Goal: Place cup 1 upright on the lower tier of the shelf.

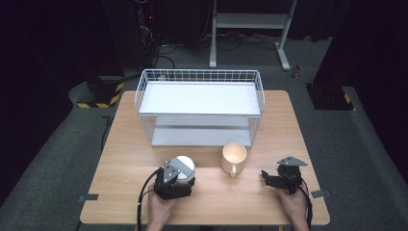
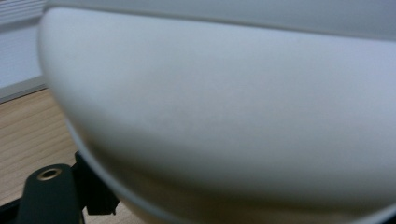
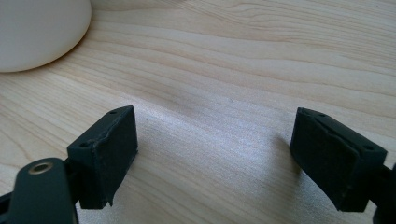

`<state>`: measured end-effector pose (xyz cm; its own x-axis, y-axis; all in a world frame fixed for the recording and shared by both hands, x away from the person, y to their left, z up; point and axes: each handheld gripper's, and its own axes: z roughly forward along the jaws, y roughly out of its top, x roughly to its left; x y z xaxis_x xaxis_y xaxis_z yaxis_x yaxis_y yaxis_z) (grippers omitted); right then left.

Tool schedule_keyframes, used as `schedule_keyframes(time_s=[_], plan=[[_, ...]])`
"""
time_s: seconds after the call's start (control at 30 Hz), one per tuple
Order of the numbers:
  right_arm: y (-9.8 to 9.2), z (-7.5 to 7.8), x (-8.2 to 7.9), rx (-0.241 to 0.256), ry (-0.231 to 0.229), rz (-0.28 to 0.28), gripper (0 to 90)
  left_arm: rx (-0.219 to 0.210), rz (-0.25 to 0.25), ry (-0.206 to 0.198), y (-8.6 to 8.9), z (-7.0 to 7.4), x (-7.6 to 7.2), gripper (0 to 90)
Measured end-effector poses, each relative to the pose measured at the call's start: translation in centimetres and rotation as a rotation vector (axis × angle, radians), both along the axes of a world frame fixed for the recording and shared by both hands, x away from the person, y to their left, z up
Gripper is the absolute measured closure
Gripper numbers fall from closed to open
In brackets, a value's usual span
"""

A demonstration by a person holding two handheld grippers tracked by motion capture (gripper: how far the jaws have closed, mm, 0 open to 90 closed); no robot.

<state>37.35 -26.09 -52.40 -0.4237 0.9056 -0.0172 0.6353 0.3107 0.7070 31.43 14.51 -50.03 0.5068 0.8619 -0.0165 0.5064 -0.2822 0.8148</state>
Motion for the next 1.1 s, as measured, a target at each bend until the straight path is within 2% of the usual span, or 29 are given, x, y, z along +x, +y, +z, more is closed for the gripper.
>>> schedule_keyframes(time_s=[0.4,0.63,0.77,1.1], plan=[[0.0,0.0,0.0,0.0,0.0,0.0,15.0,0.005,-0.014,-0.015,0.01,-0.08,-0.09,18.5],[0.01,0.0,0.0,0.001,0.001,0.0,15.0,0.005,-0.016,-0.015,0.03,-0.06,-0.1,18.6],[0.0,0.0,0.01,-0.001,-0.001,0.001,15.0,-0.018,-0.019,-0.005,0.11,-0.08,-0.08,18.6],[0.0,0.0,0.01,-0.001,-0.001,0.001,15.0,-0.007,-0.033,-0.002,0.09,0.1,0.07,18.7]])
